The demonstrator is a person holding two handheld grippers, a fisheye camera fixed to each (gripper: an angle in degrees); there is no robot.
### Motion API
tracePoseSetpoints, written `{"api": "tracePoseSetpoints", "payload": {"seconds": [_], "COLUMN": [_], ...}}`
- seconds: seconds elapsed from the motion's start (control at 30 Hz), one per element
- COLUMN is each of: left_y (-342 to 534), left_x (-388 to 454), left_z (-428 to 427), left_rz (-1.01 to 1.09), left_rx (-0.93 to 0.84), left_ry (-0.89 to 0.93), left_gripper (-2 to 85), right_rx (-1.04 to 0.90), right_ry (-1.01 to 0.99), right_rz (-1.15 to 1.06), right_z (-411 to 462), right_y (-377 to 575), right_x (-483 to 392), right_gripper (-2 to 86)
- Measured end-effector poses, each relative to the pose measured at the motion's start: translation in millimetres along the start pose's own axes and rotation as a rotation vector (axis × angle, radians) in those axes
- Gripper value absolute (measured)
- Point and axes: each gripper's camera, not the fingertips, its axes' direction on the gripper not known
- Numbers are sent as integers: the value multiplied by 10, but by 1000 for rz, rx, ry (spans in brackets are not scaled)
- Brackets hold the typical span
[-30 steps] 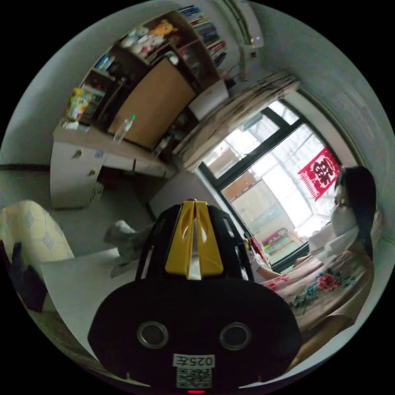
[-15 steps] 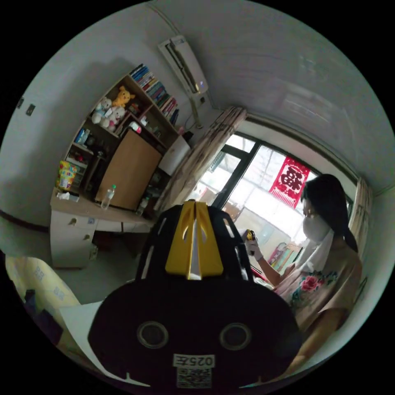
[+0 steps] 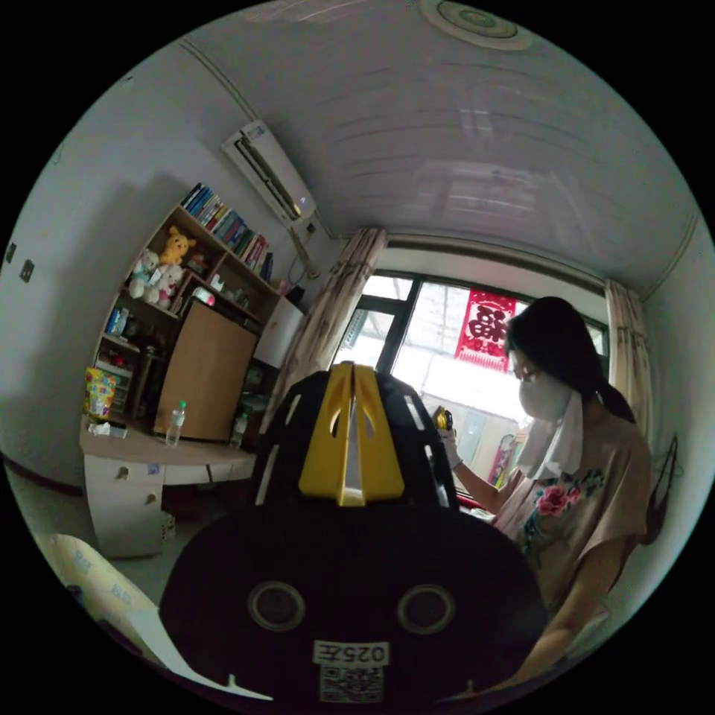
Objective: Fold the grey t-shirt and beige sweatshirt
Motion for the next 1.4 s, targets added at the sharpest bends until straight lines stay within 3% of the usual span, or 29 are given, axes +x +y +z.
{"api": "tracePoseSetpoints", "payload": {"seconds": [0.1,0.2,0.47,0.7,0.87,1.0,1.2,1.4], "left_y": [-184,-363,-309,765,1132,1645,3357,4612], "left_x": [313,496,-7,-1468,-1513,-1361,-1604,-1629], "left_z": [-55,-52,243,510,371,200,117,9], "left_rz": [105,149,-5,-391,-407,-472,-818,-1090], "left_rx": [79,87,-71,-190,-134,-338,-675,-801], "left_ry": [17,8,-89,-168,-162,-205,-293,-473], "left_gripper": [-9,-9,-9,-9,-9,-9,-9,-9], "right_rx": [82,112,-3,-140,-237,-447,-838,-920], "right_ry": [-24,-25,108,221,236,342,551,629], "right_rz": [-107,-53,100,473,516,608,872,1170], "right_z": [6,-1,154,353,596,811,1140,1308], "right_y": [-127,-284,-520,-132,-230,-158,770,1517], "right_x": [-363,-517,-206,1250,1464,1453,1890,2257], "right_gripper": [-9,-9,-9,-9,-9,-9,-9,-9]}}
